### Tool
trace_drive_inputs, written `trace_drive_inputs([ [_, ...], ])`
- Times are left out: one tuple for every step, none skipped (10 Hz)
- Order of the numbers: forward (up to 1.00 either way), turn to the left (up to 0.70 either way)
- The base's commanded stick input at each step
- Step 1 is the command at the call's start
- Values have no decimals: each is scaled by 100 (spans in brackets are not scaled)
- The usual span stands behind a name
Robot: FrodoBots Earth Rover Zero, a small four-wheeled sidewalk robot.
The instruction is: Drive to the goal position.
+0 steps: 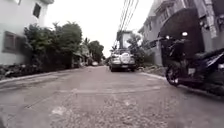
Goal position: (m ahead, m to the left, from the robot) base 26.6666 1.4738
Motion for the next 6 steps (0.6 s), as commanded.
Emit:
trace_drive_inputs([
  [0,45],
  [0,45],
  [0,45],
  [0,45],
  [0,45],
  [0,45],
])
